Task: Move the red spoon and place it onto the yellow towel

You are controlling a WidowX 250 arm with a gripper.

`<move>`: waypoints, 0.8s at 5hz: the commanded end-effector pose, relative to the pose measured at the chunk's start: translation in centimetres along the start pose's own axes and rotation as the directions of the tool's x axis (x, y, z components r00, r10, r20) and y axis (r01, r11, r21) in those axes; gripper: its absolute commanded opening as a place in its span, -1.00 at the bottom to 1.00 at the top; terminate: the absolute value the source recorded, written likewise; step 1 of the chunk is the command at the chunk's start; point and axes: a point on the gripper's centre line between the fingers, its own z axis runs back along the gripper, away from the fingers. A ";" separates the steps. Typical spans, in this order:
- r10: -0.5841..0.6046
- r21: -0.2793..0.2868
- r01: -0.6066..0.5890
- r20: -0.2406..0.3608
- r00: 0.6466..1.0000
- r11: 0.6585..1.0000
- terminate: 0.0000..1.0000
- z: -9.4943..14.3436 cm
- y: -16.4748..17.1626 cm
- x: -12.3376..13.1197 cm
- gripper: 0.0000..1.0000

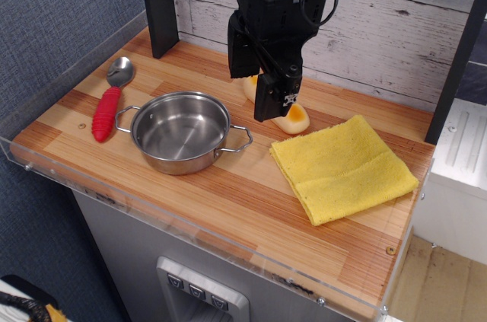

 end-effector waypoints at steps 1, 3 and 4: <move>0.265 -0.095 -0.260 0.041 0.963 0.961 -1.00 0.3 3.3 -3.0 1.00; 0.388 -0.073 -0.389 -0.029 0.921 0.918 -1.00 0.1 4.9 -6.4 1.00; 0.435 -0.045 -0.439 -0.076 0.897 0.897 -1.00 -0.4 5.3 -7.8 1.00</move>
